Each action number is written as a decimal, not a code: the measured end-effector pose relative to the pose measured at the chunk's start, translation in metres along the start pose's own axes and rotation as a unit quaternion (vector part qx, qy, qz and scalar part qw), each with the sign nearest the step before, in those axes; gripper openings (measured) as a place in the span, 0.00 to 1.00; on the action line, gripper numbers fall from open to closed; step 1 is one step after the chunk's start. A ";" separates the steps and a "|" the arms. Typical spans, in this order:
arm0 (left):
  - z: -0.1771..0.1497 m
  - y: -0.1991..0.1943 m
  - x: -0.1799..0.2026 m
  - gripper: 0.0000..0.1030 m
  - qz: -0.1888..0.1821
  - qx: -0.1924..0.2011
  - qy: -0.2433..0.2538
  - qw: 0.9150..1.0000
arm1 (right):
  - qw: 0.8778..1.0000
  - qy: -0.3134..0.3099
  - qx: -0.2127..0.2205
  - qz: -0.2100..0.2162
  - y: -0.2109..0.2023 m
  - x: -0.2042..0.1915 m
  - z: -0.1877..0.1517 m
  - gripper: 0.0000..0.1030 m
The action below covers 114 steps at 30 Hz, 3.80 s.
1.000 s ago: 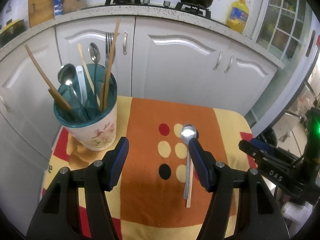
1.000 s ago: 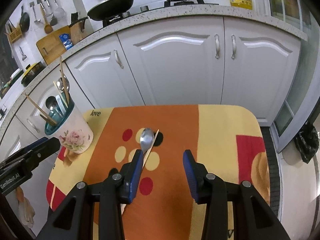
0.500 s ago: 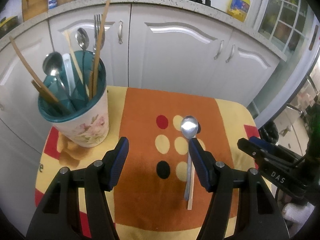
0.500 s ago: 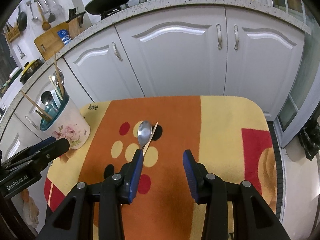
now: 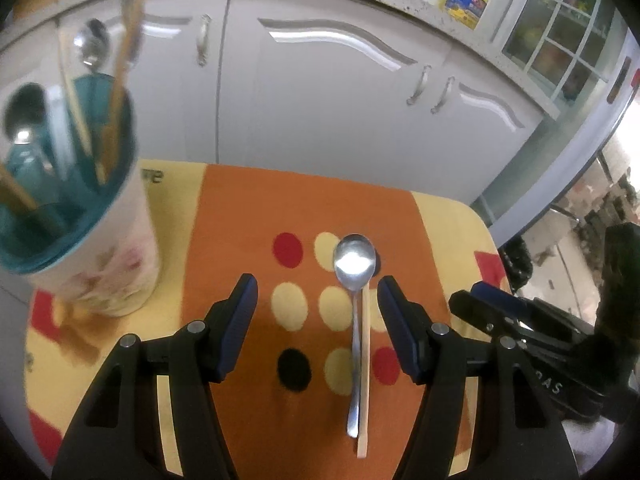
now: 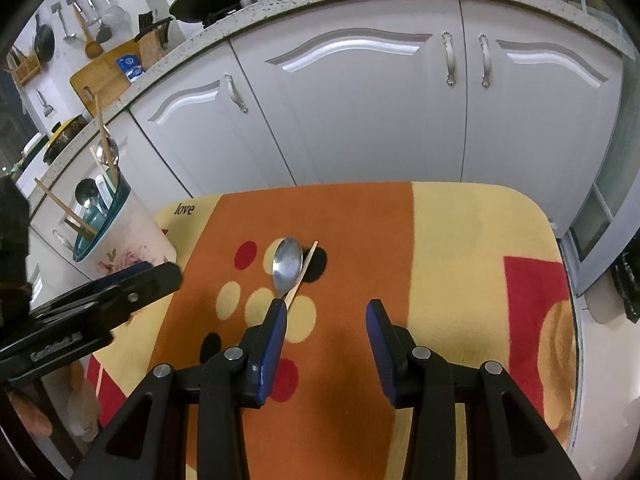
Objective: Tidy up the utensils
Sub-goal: 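Lower the left tool onto the steel spoon and close it around the spoon, then grasp the wooden chopstick with the right tool while the left tool holds the spoon, then lift the spoon and chopstick and carry them over the teal cup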
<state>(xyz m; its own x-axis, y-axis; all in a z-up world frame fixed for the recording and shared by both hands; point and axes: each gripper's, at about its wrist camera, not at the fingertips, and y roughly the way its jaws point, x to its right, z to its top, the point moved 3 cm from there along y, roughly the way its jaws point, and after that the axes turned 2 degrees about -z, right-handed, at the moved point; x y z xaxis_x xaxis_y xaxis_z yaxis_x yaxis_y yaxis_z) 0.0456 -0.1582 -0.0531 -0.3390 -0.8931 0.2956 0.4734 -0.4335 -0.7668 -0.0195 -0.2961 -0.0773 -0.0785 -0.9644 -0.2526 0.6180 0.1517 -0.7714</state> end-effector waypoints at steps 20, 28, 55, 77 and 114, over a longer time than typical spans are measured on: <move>0.023 0.099 0.011 0.58 -0.056 -0.066 0.051 0.995 | 0.999 0.029 -0.013 0.017 0.026 0.032 0.014 0.38; 0.021 0.105 0.017 0.34 -0.061 -0.069 0.070 0.993 | 0.999 0.033 -0.016 0.015 0.031 0.036 0.014 0.38; -0.010 0.052 -0.048 0.36 -0.007 -0.091 0.000 0.996 | 0.990 -0.111 -0.077 0.028 0.110 -0.037 0.032 0.26; -0.009 0.056 -0.051 0.15 0.016 -0.087 0.026 0.996 | 0.986 -0.144 -0.086 0.008 0.115 -0.061 0.025 0.16; -0.024 0.046 -0.069 0.27 -0.006 -0.067 -0.040 0.997 | 0.991 -0.076 0.010 0.111 -0.006 -0.048 0.021 0.05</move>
<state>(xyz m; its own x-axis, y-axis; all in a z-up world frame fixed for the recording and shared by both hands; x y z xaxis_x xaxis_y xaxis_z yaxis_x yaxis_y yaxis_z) 0.0710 -0.1136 -0.1228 -0.2747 -0.8972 0.3457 0.3554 -0.4288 -0.8306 -0.0031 -0.2551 -0.0480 0.1792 -0.9293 -0.3229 0.6217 0.3614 -0.6949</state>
